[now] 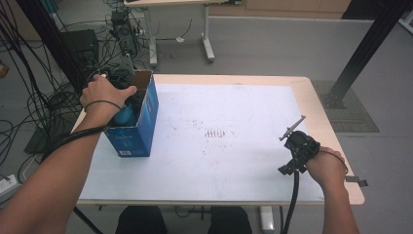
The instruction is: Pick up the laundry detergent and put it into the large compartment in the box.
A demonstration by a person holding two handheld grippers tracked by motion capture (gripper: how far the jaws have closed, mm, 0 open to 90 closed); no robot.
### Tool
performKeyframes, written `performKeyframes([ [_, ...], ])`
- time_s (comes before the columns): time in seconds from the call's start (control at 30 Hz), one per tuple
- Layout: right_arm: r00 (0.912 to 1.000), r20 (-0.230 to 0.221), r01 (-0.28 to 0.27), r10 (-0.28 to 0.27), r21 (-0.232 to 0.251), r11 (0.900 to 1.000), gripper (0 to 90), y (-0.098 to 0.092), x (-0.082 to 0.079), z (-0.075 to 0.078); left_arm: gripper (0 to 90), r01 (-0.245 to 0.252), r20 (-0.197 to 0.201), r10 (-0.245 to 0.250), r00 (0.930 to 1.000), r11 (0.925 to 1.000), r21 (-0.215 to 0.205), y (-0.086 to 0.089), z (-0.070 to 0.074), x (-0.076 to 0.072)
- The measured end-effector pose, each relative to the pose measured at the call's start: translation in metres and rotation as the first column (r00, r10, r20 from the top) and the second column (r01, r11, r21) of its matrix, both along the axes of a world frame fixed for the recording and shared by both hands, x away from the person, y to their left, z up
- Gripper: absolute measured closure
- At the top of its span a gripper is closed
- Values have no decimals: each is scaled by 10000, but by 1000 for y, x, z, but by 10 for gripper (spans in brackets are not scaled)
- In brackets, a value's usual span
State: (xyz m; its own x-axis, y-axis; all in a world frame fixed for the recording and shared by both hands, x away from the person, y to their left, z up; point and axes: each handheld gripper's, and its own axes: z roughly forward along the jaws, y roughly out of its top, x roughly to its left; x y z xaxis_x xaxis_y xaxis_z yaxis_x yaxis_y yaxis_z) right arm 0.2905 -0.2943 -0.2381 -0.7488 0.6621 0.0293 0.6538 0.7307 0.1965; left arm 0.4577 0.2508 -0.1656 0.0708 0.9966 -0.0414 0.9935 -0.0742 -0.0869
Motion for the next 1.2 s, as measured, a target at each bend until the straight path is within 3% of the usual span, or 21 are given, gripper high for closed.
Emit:
performKeyframes([
  [1.2, 10000, 22, -17, 17, -72, 10000, 39, 2, -1, 3, 370, -57, 59, 58, 10000, 9998, -164, 6, -2, -1],
])
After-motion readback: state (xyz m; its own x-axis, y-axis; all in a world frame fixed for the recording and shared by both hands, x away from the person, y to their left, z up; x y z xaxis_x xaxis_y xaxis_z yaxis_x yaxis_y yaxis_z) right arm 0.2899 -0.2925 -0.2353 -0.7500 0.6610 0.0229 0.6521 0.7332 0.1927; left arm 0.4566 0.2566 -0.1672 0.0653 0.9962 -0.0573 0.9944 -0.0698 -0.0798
